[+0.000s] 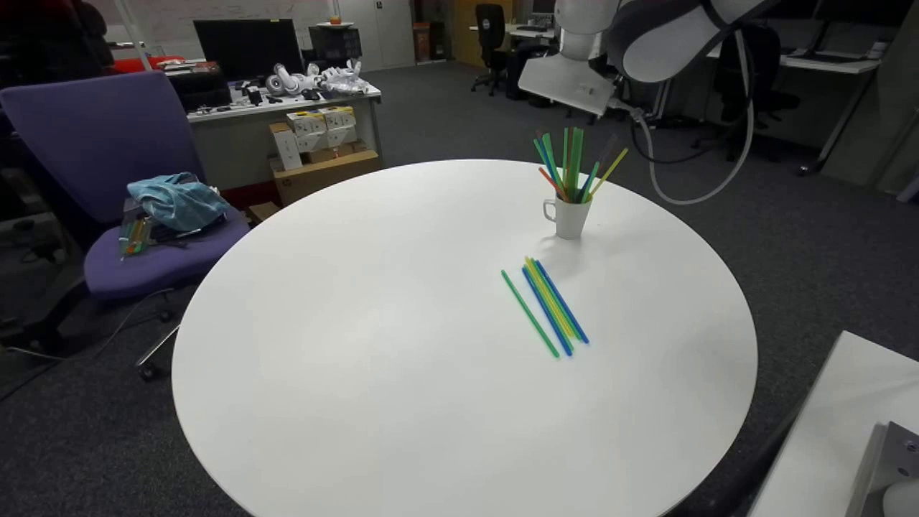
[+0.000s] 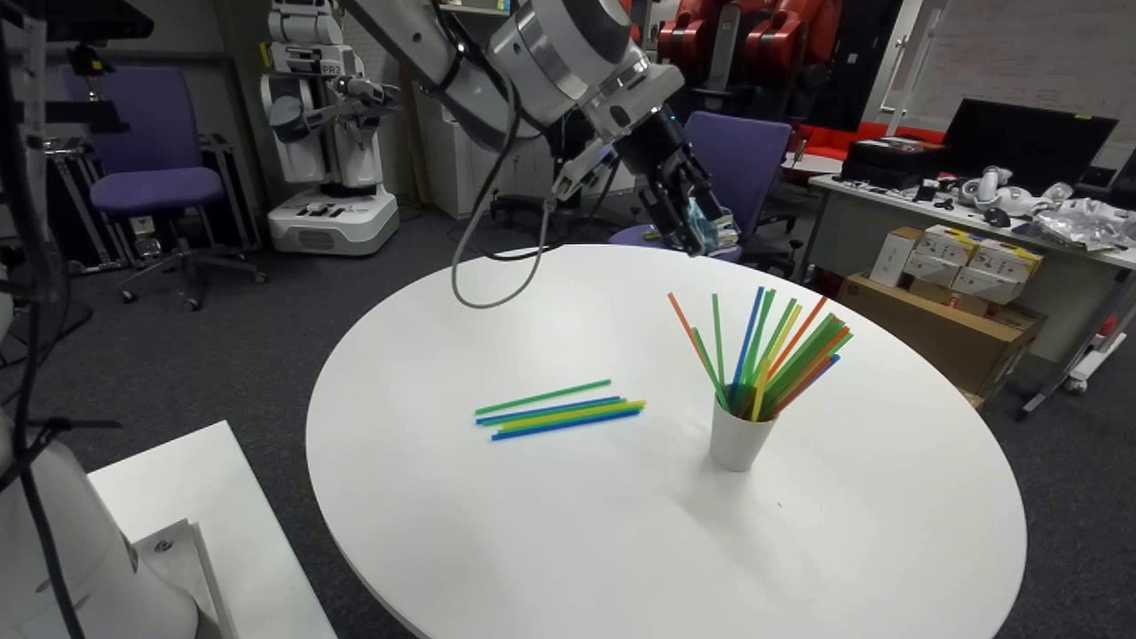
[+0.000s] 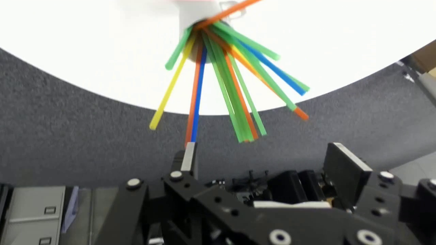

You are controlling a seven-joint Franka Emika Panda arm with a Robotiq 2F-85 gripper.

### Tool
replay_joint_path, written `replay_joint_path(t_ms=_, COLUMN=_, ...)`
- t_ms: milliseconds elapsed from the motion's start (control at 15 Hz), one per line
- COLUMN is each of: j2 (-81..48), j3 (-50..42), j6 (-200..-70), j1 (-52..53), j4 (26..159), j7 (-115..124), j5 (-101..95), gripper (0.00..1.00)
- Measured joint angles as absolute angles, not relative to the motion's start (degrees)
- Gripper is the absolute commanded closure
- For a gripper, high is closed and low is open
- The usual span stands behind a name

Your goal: Pick up the orange straw from the table and place it in the white mug

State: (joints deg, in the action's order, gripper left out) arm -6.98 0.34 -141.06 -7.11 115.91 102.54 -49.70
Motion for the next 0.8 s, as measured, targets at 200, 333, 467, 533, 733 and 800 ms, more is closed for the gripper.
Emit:
replay_joint_path(t_ms=200, j2=-6.17, j3=1.61, j6=-143.89, j1=-7.06, j4=119.94, j7=95.0, j5=-35.9, gripper=0.0)
replay_joint_path(t_ms=333, j2=-6.6, j3=2.8, j6=-144.26, j1=-6.47, j4=122.02, j7=89.29, j5=-26.3, gripper=0.0)
replay_joint_path(t_ms=467, j2=-7.77, j3=3.1, j6=-144.26, j1=-4.86, j4=123.18, j7=82.51, j5=-16.34, gripper=0.0)
replay_joint_path(t_ms=533, j2=-8.82, j3=3.17, j6=-144.23, j1=-4.05, j4=123.3, j7=78.68, j5=-11.28, gripper=0.0)
replay_joint_path(t_ms=733, j2=-13.33, j3=3.64, j6=-143.94, j1=-2.47, j4=122.83, j7=66.44, j5=2.44, gripper=0.0)
replay_joint_path(t_ms=800, j2=-15.06, j3=3.94, j6=-143.71, j1=-2.28, j4=122.38, j7=62.16, j5=6.46, gripper=0.0)
